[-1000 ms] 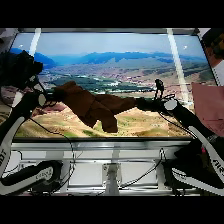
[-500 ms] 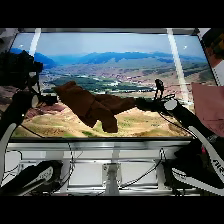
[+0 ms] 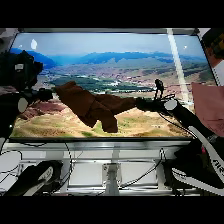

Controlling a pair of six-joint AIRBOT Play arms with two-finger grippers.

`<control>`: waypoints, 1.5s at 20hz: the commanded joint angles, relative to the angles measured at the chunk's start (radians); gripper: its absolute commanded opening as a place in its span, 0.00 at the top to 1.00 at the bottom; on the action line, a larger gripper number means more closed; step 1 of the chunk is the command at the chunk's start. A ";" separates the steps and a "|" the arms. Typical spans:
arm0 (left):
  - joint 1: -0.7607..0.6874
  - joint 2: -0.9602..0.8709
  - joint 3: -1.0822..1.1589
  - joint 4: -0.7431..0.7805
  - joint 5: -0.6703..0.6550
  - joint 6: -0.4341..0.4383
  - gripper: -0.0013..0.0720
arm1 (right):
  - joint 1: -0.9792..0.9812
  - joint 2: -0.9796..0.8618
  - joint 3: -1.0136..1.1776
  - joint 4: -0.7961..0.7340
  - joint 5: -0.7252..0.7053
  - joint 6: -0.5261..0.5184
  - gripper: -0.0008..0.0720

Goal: Fold the clothes and pants, and hang the long-sleeved shirts on hangers.

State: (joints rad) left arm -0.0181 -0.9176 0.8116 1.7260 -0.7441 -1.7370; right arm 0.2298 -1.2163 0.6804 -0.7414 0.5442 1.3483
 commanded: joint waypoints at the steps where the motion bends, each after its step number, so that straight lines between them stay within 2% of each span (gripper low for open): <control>1: -0.001 0.003 0.000 -0.382 0.060 0.244 0.57 | 0.000 0.001 0.001 0.000 0.001 0.000 0.96; 3: -0.001 -0.006 0.000 -0.582 0.060 0.411 0.57 | 0.000 0.001 0.001 -0.001 0.001 0.000 0.96; 5: 0.011 -0.020 0.000 -0.738 0.060 0.519 0.59 | 0.001 0.001 0.001 -0.001 0.002 0.000 0.96; 6: 0.026 -0.029 0.000 -0.764 0.060 0.522 0.64 | 0.001 0.001 0.001 -0.001 0.002 0.000 0.96; 10: 0.168 -0.111 -0.010 -0.799 0.040 0.477 0.64 | 0.000 0.001 0.001 -0.002 0.002 0.000 0.96; 12: 0.266 -0.161 -0.039 -0.970 0.039 0.488 0.64 | 0.000 0.001 0.001 -0.009 0.001 0.000 0.96; 14: 0.345 -0.209 -0.067 -1.113 -0.004 0.548 0.62 | 0.001 0.001 0.001 -0.021 0.002 0.000 0.96; 15: 0.373 -0.235 -0.075 -1.145 -0.037 0.558 0.44 | 0.001 0.001 0.001 -0.023 0.002 0.000 0.96; 16: 0.388 -0.259 -0.076 -1.152 -0.066 0.555 0.14 | 0.001 0.001 0.001 -0.023 0.001 0.000 0.96; 17: 0.394 -0.285 -0.076 -1.152 -0.085 0.556 0.02 | 0.000 0.000 0.001 -0.023 -0.003 0.000 0.96; 23: 0.373 -0.426 -0.076 -1.165 -0.091 0.568 0.03 | 0.000 0.000 0.001 -0.023 -0.011 0.000 0.96; 25: 0.373 -0.464 -0.076 -1.212 -0.091 0.600 0.04 | 0.001 0.000 0.001 -0.023 -0.011 0.000 0.96; 26: 0.373 -0.481 -0.076 -1.239 -0.091 0.604 0.11 | 0.001 0.000 0.001 -0.023 -0.011 0.000 0.96; 27: 0.373 -0.496 -0.076 -1.265 -0.091 0.613 0.13 | 0.000 0.000 0.001 -0.023 -0.011 0.000 0.96; 29: 0.370 -0.522 -0.076 -1.327 -0.091 0.654 0.30 | 0.000 0.000 0.001 -0.023 -0.012 0.000 0.96; 30: 0.364 -0.532 -0.076 -1.360 -0.090 0.656 0.34 | 0.000 0.000 0.001 -0.023 -0.013 0.000 0.96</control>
State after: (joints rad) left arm 0.3519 -1.4109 0.7368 0.4610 -0.8310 -1.1175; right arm 0.2298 -1.2163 0.6804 -0.7647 0.5327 1.3483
